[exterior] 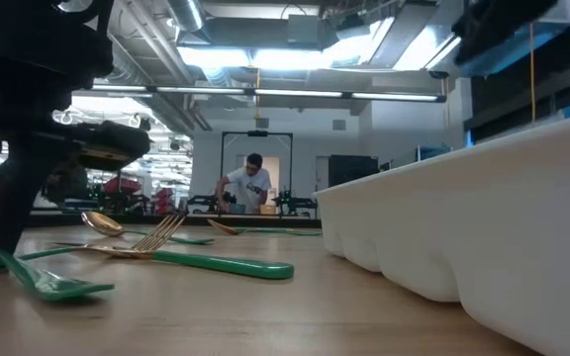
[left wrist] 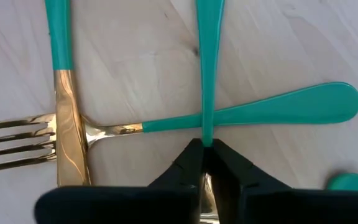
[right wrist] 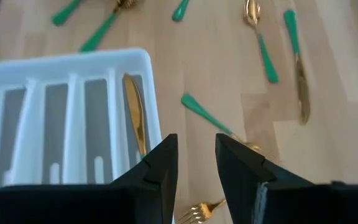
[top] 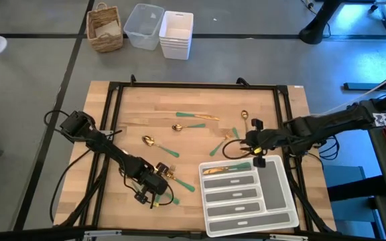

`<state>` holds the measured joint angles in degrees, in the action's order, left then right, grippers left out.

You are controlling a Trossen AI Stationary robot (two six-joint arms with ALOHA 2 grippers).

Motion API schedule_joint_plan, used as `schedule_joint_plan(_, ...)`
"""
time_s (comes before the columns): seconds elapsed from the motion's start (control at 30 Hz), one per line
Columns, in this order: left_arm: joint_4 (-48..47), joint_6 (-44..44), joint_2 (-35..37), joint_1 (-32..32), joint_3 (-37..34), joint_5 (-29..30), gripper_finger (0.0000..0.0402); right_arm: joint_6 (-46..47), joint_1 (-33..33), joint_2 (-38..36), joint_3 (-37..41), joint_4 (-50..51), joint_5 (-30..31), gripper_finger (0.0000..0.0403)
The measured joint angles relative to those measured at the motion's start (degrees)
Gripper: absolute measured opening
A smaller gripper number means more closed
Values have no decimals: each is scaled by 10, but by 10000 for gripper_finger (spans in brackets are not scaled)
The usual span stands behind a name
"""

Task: Sort silverware
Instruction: Put the bottom left green fork into the silverware tray

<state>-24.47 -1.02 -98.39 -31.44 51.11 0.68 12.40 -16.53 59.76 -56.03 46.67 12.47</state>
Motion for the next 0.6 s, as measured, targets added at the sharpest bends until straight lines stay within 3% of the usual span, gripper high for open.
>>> schedule_joint_plan(0.3, -33, 31, 15, 3, 17, -1, 7, 23, 0, -1, 145, -131, -1, 111)
schedule_joint_plan(0.6, -43, 114, 94, 24, 52, 31, 7, 25, 0, -2, 211, -230, 0, 111)
